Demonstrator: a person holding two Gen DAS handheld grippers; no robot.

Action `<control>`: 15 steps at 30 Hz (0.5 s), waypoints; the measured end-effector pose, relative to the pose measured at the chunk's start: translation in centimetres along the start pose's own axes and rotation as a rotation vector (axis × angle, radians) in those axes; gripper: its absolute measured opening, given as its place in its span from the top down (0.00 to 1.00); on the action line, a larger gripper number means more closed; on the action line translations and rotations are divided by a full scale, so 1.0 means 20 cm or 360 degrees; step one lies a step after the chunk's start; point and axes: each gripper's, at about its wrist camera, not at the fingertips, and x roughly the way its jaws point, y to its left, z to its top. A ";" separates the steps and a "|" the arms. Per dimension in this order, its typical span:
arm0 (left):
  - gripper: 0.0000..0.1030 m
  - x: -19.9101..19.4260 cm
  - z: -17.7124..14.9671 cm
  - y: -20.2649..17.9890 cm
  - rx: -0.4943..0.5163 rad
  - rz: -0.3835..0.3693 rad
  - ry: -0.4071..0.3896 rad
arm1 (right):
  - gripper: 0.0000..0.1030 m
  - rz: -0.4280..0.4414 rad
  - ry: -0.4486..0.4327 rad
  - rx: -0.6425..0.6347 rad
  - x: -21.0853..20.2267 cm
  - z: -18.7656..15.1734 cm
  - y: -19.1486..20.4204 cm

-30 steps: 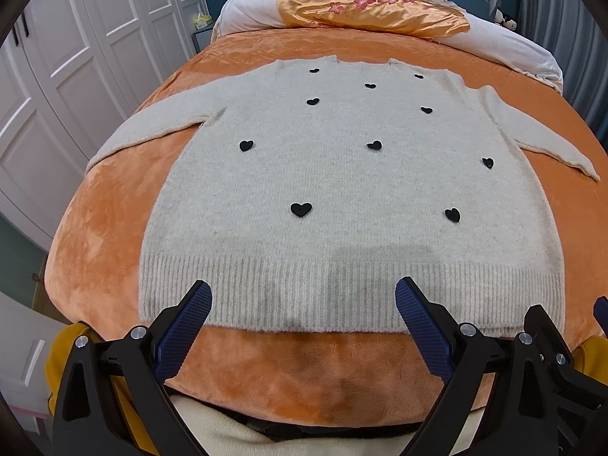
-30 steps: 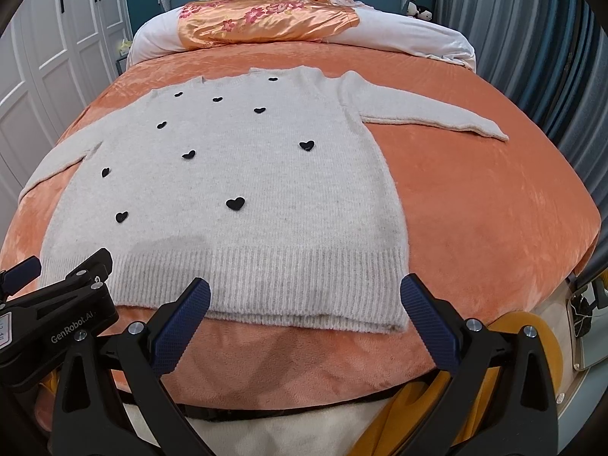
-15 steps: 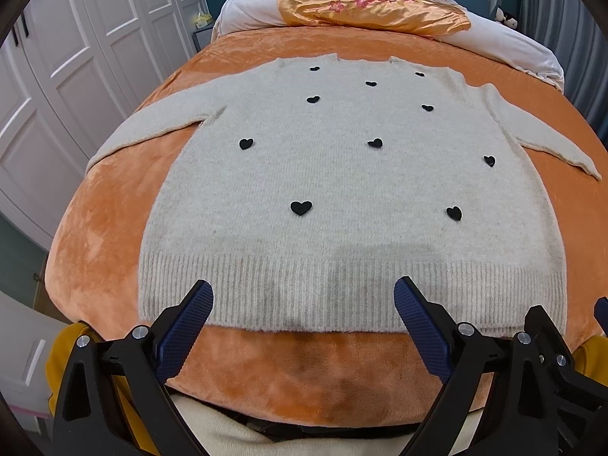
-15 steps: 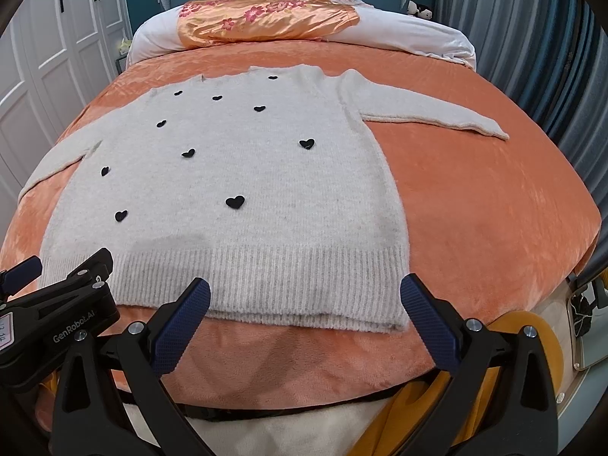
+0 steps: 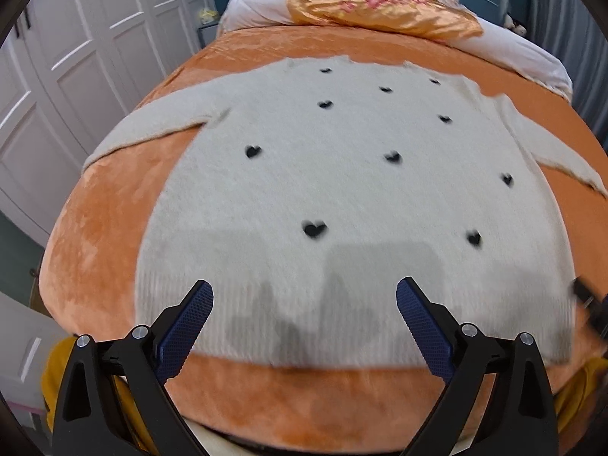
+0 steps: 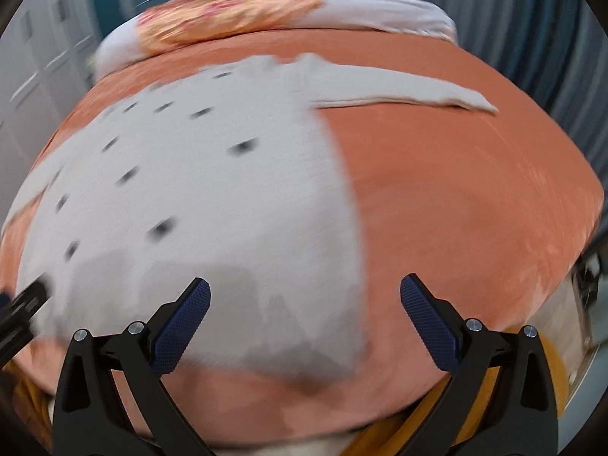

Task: Fold small clothes
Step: 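Grasp the cream sweater sleeve with the right tool and lift it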

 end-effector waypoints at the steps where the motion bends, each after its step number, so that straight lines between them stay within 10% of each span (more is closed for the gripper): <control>1: 0.07 0.02 0.03 0.01 -0.0010 0.0001 -0.0002 | 0.05 -0.0009 -0.0010 0.0058 0.05 0.07 -0.09; 8: 0.07 0.13 0.24 0.09 -0.0066 0.0078 -0.0023 | 0.05 -0.0063 -0.0069 0.0539 0.49 0.75 -0.82; 15: 0.07 0.28 0.40 0.17 -0.0273 0.0038 0.0037 | 0.06 0.0008 -0.0080 0.0871 0.86 1.08 -1.17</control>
